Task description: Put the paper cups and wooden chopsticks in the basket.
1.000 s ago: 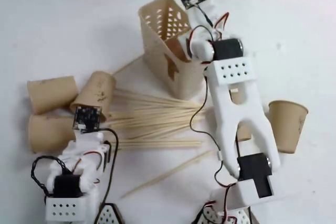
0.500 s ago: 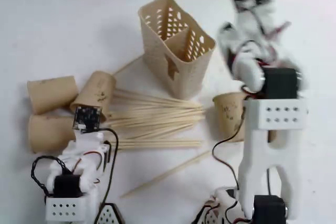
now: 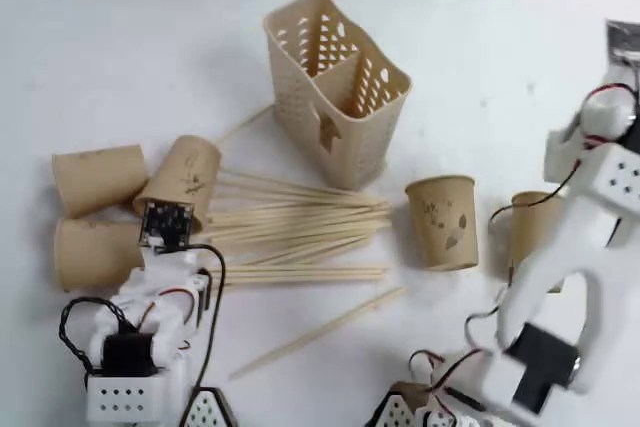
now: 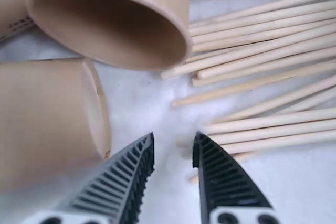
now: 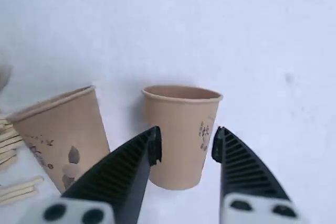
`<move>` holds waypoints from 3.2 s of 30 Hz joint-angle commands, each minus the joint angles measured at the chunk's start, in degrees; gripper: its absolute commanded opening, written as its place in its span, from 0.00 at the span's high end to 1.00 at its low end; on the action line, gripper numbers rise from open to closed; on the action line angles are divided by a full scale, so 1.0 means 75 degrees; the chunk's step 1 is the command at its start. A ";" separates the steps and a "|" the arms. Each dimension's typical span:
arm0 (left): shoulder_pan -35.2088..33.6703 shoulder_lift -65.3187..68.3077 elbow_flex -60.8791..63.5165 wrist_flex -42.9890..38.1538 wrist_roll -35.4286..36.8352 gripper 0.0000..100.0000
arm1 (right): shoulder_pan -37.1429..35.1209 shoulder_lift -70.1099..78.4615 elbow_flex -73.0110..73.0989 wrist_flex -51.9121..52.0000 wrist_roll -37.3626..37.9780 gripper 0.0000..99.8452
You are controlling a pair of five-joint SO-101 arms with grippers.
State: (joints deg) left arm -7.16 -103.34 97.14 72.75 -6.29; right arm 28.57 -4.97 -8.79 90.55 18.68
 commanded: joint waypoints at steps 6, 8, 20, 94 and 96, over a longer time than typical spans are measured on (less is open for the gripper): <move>-0.0064 0.0018 0.0000 0.0035 -0.0035 0.86 | 0.0955 0.1612 -0.0996 -0.0064 -0.0527 0.71; -0.0064 0.0018 0.0000 0.0035 -0.0035 0.86 | 0.0944 0.1987 -0.1055 -0.0088 -0.0527 0.74; -0.0064 0.0018 0.0000 0.0035 -0.0035 0.86 | 0.0627 0.3569 -0.2485 -0.0111 -0.2110 0.76; -0.0064 0.0018 0.0000 0.0035 -0.0035 0.86 | -0.5199 -0.0182 -0.2579 -0.1635 -0.3903 0.98; -0.0064 0.0018 0.0000 0.0035 -0.0035 0.86 | -0.5105 -0.0041 -0.2590 -0.1588 -0.3903 0.98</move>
State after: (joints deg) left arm -7.16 -103.34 97.14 72.75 -6.29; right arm -11.43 -5.49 -27.60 79.65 -10.68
